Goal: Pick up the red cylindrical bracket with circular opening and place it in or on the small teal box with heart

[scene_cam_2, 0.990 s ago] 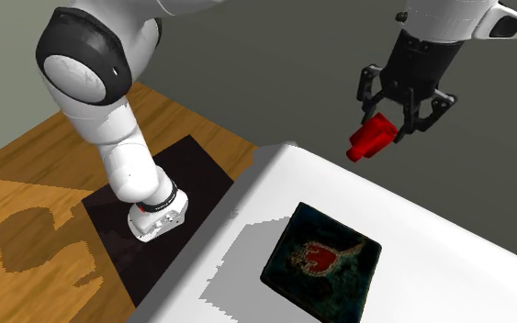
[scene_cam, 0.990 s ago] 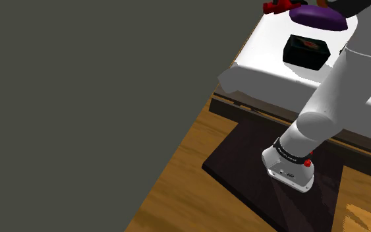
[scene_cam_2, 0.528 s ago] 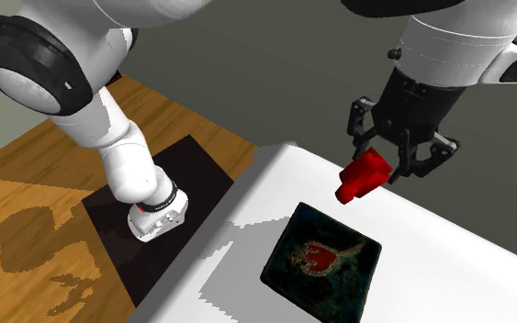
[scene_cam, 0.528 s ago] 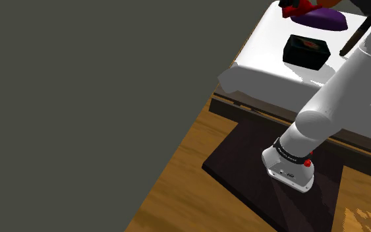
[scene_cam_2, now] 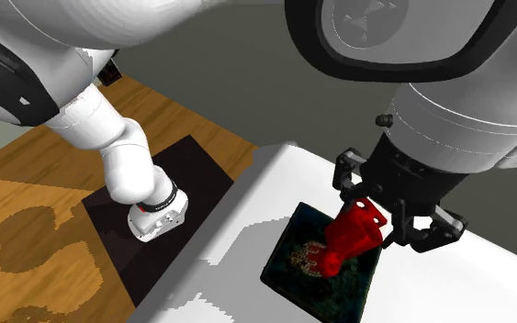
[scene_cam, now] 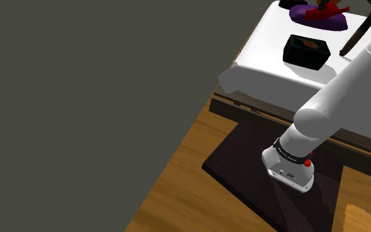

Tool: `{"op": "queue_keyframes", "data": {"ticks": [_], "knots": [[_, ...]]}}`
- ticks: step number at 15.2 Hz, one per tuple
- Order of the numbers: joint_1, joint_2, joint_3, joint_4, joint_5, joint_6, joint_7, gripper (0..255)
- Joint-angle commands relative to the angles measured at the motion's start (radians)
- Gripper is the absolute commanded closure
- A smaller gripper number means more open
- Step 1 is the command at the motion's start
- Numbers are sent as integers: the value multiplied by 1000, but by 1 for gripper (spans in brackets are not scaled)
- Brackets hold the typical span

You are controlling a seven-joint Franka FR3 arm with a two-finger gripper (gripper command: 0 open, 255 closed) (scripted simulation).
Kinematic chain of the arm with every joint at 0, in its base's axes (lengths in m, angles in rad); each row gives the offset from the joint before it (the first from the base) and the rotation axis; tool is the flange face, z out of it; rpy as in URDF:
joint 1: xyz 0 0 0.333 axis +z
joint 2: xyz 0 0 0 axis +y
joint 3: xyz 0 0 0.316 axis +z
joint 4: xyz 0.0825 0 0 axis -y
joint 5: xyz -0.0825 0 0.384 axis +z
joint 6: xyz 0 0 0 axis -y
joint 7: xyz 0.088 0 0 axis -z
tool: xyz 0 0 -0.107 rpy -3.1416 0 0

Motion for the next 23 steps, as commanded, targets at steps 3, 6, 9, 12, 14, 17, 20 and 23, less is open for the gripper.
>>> {"op": "queue_keyframes", "data": {"ticks": [3, 6, 9, 12, 14, 17, 20, 23], "knots": [[-8, -22, -8, -67, -14, 52, -8, 255], [-7, -39, -4, -122, -26, 93, 6, 255], [-7, -53, -1, -174, -36, 133, 18, 255], [-8, -63, 0, -223, -44, 173, 29, 255], [-9, -67, 0, -244, -47, 191, 34, 255], [-9, -67, 0, -244, -47, 191, 34, 255], [-9, -67, 0, -244, -47, 191, 34, 255], [-9, -67, 0, -244, -47, 191, 34, 0]]}}
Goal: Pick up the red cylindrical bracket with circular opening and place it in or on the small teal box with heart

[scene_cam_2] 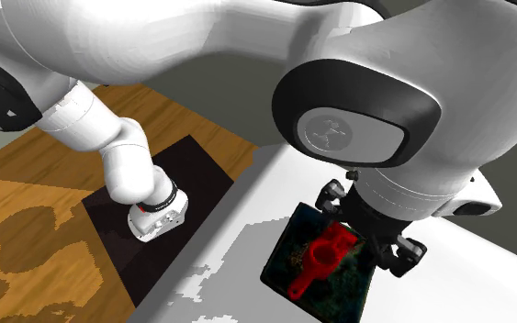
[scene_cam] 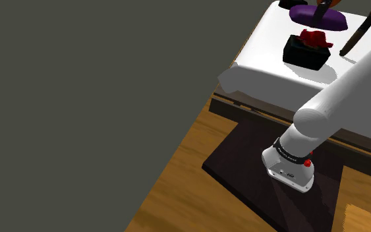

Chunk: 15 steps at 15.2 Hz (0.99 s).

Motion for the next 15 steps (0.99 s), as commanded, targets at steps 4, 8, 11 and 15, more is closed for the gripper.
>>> {"op": "queue_keyframes", "data": {"ticks": [4, 8, 11, 15], "knots": [[0, 0, 0, 0, 0, 0, 0, 0], [8, 26, 7, 148, 20, -127, -17, 0], [8, 25, 7, 147, 19, -127, -17, 0], [8, 26, 7, 148, 20, -127, -17, 0]]}}
